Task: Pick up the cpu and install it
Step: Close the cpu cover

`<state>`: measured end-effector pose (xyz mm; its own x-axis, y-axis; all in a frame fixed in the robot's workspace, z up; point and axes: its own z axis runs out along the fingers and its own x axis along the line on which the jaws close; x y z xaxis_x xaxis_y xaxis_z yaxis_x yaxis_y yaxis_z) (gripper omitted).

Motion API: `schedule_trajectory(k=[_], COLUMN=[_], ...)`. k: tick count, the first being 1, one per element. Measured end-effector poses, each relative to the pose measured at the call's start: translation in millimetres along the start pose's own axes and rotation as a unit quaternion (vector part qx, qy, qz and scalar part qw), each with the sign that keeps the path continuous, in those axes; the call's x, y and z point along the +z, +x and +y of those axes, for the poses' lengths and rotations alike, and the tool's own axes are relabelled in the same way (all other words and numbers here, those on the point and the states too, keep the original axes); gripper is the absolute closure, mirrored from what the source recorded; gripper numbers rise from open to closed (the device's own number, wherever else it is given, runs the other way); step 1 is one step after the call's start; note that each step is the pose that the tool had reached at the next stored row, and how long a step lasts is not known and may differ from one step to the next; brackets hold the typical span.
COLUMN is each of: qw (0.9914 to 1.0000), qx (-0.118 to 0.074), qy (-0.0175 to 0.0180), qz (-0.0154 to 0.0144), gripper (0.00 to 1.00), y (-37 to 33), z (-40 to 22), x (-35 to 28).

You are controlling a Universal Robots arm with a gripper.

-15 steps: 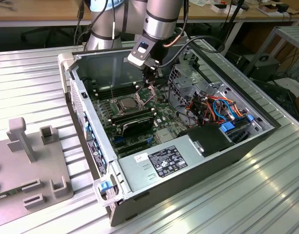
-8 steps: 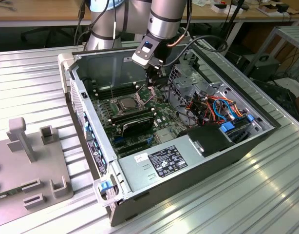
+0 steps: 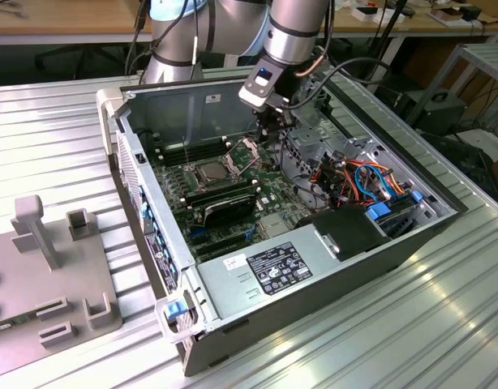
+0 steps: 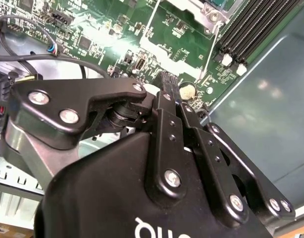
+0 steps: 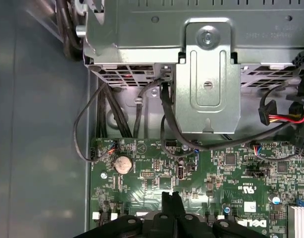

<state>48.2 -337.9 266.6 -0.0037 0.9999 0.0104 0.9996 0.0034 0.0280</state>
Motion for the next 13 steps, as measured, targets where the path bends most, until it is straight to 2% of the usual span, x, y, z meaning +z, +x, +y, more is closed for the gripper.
schedule_trajectory(k=[7,10,13], qw=[1.0,1.0,1.0], qx=[0.0,0.0,0.0], qy=[0.0,0.0,0.0], qz=[0.0001,0.0,-0.0004], gripper=[0.89,0.89,0.89], y=[0.1,0.0,-0.1], z=[5.5,5.7,6.0], x=[2.9,6.9,14.4])
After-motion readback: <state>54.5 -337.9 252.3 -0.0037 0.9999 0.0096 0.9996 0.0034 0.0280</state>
